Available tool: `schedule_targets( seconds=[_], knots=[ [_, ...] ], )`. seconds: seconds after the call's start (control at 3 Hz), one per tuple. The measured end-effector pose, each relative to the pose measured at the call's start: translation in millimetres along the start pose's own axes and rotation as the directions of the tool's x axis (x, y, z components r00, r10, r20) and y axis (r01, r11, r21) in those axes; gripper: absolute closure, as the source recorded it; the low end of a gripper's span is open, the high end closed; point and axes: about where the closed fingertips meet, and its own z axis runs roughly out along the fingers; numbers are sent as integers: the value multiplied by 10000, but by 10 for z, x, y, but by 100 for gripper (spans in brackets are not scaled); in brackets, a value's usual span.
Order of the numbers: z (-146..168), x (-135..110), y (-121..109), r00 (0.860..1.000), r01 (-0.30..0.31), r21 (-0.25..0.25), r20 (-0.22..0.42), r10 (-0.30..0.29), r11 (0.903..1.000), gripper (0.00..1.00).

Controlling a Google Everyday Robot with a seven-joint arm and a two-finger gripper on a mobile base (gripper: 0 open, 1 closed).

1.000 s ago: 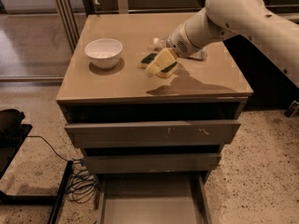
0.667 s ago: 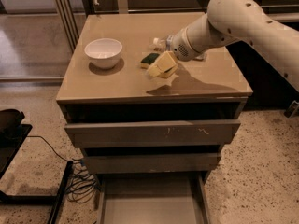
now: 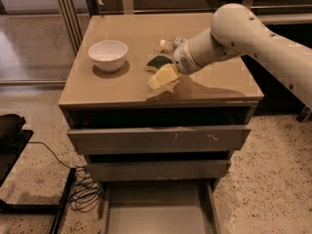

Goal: Place sponge into bottom drawer

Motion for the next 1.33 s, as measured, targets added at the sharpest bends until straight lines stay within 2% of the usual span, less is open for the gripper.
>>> schedule_targets(
  seconds=[0.33, 1.33],
  knots=[
    [0, 0, 0, 10000, 0, 0, 0, 0, 10000, 18],
    [1, 0, 1, 10000, 0, -2, -1, 0, 10000, 88]
  ],
)
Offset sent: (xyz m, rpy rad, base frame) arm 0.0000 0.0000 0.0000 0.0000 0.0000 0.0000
